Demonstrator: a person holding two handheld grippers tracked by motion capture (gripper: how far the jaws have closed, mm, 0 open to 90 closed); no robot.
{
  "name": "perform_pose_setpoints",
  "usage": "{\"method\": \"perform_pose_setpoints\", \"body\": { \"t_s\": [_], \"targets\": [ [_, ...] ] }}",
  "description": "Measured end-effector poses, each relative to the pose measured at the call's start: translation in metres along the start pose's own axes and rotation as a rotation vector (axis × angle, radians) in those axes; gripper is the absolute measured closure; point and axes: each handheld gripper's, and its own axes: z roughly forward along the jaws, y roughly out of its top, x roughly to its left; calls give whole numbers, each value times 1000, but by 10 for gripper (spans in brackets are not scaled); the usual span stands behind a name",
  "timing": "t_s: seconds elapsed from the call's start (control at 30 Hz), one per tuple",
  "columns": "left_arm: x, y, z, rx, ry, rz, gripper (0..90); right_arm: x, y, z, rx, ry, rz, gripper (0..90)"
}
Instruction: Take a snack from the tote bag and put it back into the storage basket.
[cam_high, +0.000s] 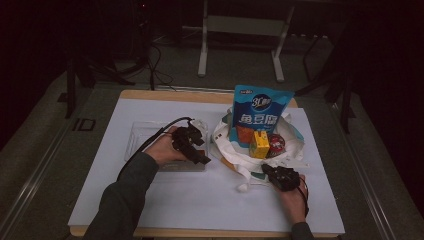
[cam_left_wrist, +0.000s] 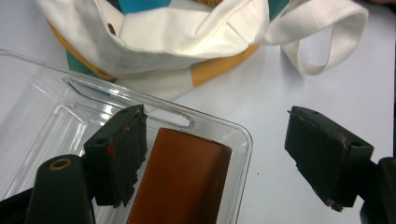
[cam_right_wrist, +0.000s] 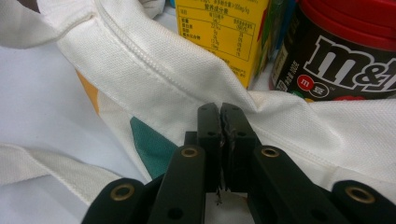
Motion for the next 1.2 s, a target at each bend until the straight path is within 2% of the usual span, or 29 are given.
{"method": "perform_pose_setpoints", "body": {
  "t_s": [0.27, 0.47, 0.53, 0.57, 0.8, 1.2],
  "targets": [
    [-6, 2, -8, -82, 59, 8, 243, 1, 0, 0, 1, -3, -4, 863],
    [-10, 7, -14, -138, 76, 15, 267, 1, 0, 0, 0, -4, -7, 858],
    [-11, 8, -14, -143, 82, 16, 268, 1, 0, 0, -1, -3, -6, 857],
    [-12, 10, -15, -164, 86, 17, 268, 1, 0, 0, -1, -4, -7, 856],
    [-14, 15, -12, -167, 87, 25, 268, 0, 0, 0, -2, -2, -5, 856],
    [-21, 26, -13, -250, 112, 35, 290, 0, 0, 0, -1, -2, -4, 856]
  ]
}}
